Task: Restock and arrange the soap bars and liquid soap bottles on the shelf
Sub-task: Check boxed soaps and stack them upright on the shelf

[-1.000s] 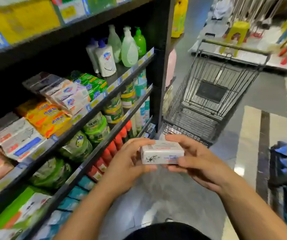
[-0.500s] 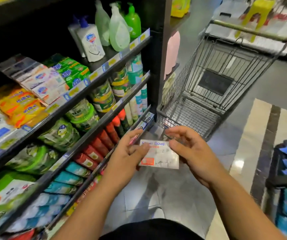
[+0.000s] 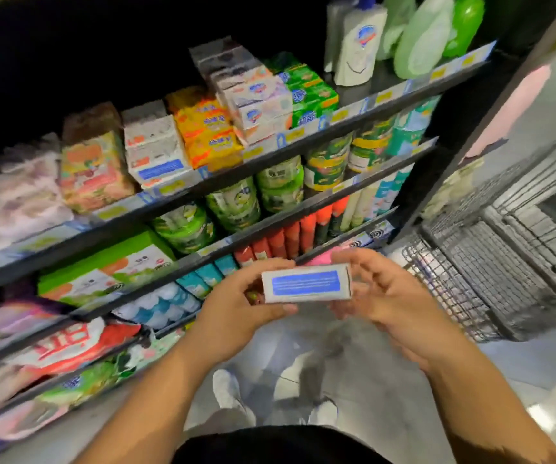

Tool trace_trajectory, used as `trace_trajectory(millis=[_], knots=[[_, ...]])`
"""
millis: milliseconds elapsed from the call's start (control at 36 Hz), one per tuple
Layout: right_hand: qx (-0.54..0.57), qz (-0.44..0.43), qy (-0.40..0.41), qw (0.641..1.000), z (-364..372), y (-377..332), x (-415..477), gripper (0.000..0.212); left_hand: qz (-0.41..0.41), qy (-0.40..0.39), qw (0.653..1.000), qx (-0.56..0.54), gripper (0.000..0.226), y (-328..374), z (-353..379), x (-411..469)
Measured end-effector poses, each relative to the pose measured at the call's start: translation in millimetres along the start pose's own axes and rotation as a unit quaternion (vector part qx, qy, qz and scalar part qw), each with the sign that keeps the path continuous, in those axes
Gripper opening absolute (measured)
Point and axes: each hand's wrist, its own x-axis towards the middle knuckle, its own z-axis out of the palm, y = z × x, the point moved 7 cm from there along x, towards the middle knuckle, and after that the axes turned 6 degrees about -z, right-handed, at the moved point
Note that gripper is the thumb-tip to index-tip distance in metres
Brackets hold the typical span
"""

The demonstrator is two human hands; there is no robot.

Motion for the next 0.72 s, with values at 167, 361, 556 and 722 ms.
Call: trace_trajectory(millis=[167, 361, 556, 722], knots=[[-0.142, -0.052, -0.041, 0.988, 74, -3, 50, 0.049, 0.011, 0.093, 0.994, -0.061, 0.045, -4, -80, -24], [-0.186, -0.081, -0.065, 0.977, 157, 3, 85, 0.051, 0.062, 0.181, 0.976, -0.107, 0.044, 5, -166, -35], [-0.255, -0.049, -0.145, 0.955, 260, 36, 120, 0.056, 0.091, 0.18, 0.972, -0.122, 0.054, -9, -246, -34], [-0.251, -0.051, -0.127, 0.958, 299, 37, 153, 0.059, 0.089, 0.214, 0.966, -0.115, 0.057, -38, -315, -43]])
